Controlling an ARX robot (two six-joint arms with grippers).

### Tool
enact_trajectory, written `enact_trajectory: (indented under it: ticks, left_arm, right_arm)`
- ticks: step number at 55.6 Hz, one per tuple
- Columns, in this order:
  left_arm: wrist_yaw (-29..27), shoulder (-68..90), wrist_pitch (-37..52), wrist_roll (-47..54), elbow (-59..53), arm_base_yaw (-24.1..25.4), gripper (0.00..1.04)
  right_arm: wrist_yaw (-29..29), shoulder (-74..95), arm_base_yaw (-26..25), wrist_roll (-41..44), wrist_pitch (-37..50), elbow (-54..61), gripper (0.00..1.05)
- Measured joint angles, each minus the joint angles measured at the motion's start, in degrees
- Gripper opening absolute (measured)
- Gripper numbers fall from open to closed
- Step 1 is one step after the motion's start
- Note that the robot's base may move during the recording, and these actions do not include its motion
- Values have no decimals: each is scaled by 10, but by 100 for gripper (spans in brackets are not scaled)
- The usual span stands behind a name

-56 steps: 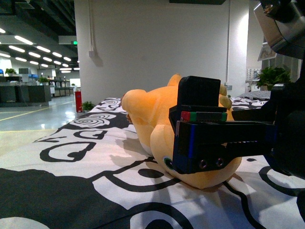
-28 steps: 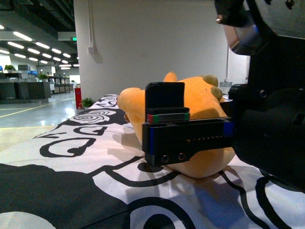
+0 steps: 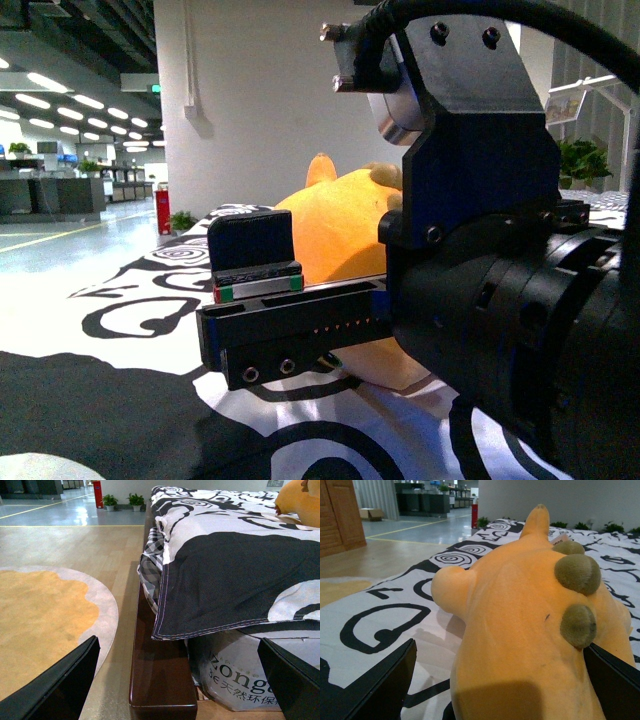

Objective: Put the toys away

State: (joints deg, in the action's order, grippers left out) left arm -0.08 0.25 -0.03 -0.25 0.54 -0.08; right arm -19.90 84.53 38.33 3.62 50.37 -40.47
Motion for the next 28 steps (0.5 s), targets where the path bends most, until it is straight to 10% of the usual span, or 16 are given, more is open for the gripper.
enact_trajectory:
  ticks: [10, 28]
  left_arm:
    - [0, 0, 0, 0, 0, 0, 98]
    - [0, 0, 0, 0, 0, 0, 98]
  right_arm:
    - [-16, 10, 6, 26, 29, 4, 95]
    - [-23, 11, 3, 57, 62, 17, 52]
